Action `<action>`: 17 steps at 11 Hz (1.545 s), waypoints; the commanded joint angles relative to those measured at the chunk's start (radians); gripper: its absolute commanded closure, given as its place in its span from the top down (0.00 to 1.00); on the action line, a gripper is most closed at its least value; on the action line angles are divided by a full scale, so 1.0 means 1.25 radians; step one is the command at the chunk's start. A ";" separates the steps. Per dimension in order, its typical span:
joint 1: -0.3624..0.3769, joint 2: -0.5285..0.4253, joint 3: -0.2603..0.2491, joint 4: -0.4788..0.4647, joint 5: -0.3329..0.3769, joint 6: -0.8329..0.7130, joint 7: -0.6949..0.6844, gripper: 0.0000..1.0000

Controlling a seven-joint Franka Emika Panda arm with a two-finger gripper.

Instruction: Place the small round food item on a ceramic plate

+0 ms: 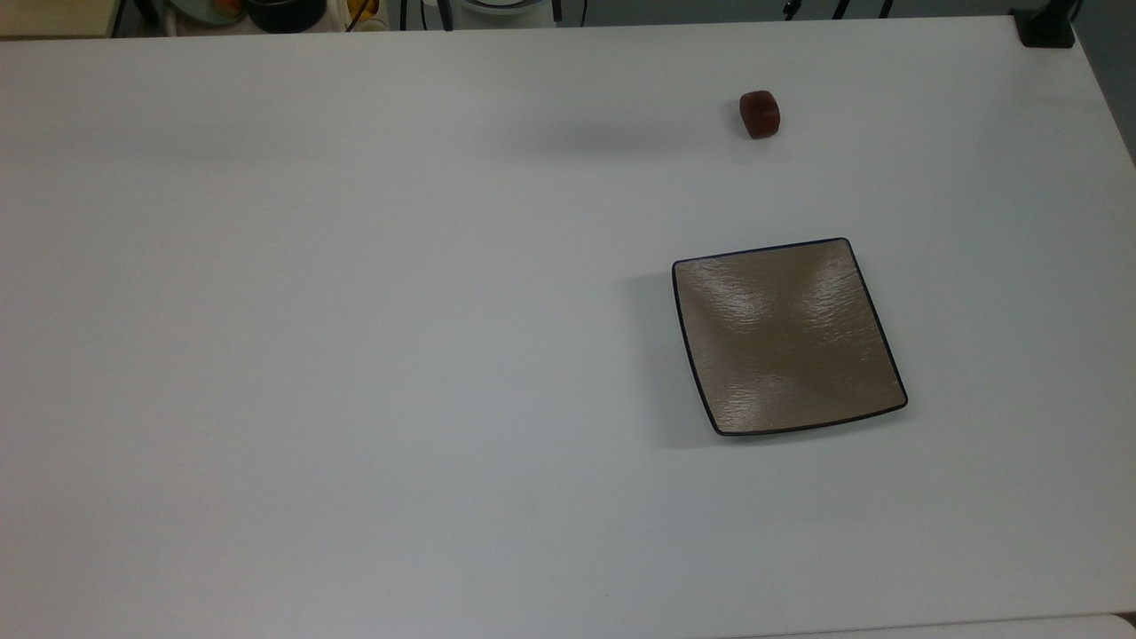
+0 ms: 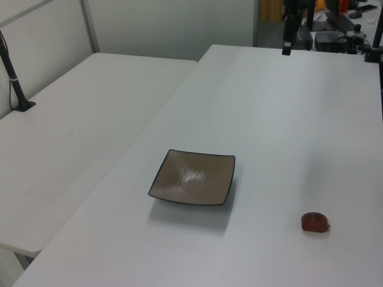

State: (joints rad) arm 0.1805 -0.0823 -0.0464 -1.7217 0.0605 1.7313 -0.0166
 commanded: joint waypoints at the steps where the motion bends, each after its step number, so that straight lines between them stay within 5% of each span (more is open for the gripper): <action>1: 0.055 0.009 0.003 -0.007 -0.005 0.009 0.001 1.00; 3: 0.075 0.009 0.034 -0.003 -0.001 0.011 0.039 1.00; 9: 0.079 0.029 0.236 -0.012 -0.001 0.011 0.201 1.00; 13: 0.170 0.050 0.247 -0.050 0.001 0.014 0.246 1.00; 17: 0.227 0.056 0.248 -0.171 0.001 0.105 0.297 1.00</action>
State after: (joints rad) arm 0.4449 0.0011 0.2697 -1.8336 0.0624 1.7879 0.3284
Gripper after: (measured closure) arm 0.000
